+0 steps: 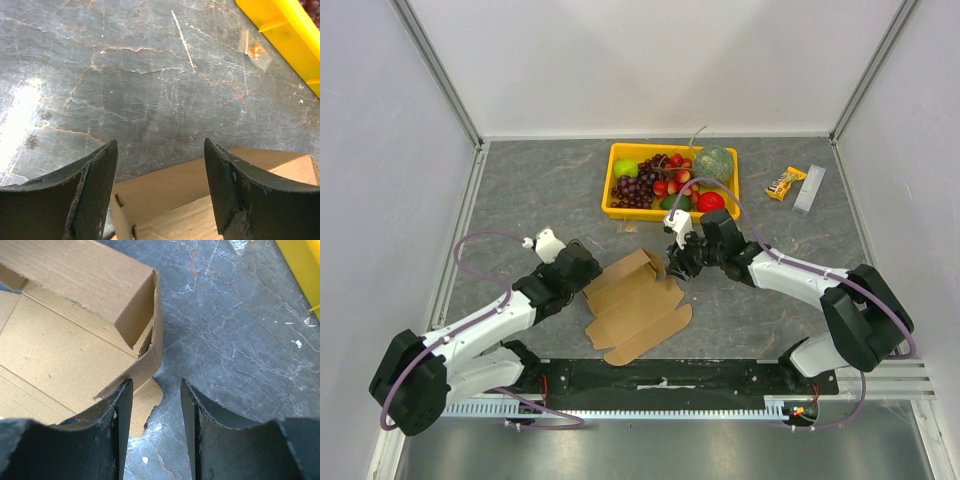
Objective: Fold the paper box
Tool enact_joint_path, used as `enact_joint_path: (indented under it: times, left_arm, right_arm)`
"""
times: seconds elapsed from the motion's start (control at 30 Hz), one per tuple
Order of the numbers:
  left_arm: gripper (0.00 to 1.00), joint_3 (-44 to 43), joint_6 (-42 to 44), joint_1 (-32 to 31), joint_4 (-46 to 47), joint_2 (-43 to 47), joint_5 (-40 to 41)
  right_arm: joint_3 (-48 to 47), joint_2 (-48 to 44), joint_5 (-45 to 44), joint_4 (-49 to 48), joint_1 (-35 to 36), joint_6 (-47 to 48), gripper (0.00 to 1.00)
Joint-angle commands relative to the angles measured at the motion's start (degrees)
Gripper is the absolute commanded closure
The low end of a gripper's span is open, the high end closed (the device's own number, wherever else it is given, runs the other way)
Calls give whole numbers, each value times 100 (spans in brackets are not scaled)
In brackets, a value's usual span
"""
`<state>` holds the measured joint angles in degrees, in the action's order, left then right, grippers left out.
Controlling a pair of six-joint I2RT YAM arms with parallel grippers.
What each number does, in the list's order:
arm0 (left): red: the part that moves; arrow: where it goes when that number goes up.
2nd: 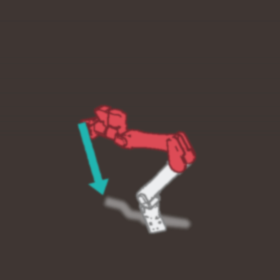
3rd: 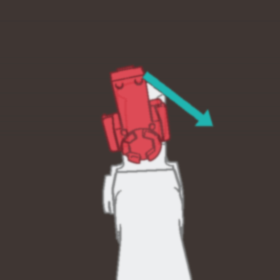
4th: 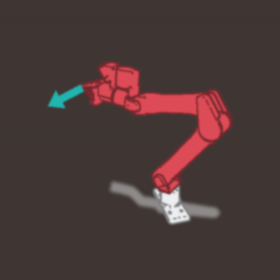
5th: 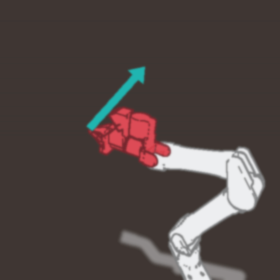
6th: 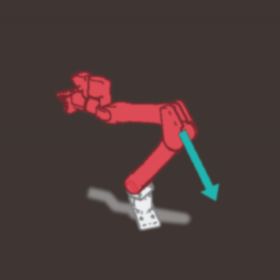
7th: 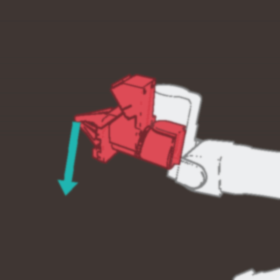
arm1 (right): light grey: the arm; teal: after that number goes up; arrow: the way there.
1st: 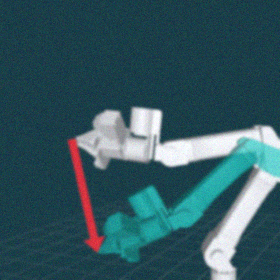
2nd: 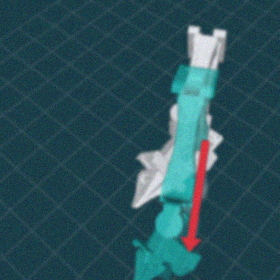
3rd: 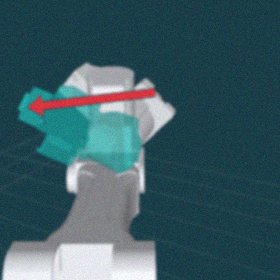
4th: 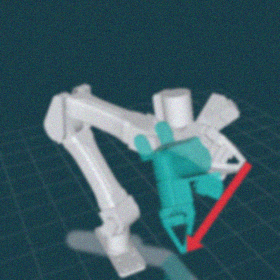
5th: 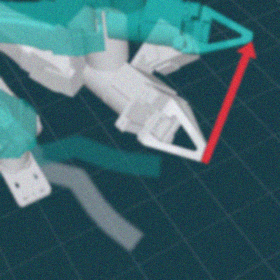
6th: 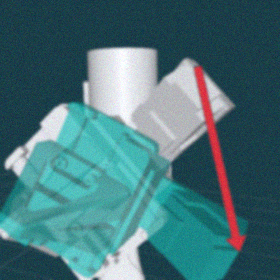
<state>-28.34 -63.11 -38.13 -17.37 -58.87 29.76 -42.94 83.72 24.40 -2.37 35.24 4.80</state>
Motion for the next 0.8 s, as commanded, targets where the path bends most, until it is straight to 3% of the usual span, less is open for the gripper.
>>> enact_joint_path:
  times: [0.0,0.33,0.77]
  left_arm:
    - [24,-479,352,-28,330,-247,83]
    - [25,-1261,958,-28,699,-1319,-339]
    - [26,-1508,1266,-37,1191,-2128,-831]
  right_arm:
    - [93,-75,355,-229,17,118,50]
    - [303,-111,565,-483,141,109,51]
    - [383,162,697,-1160,158,302,50]
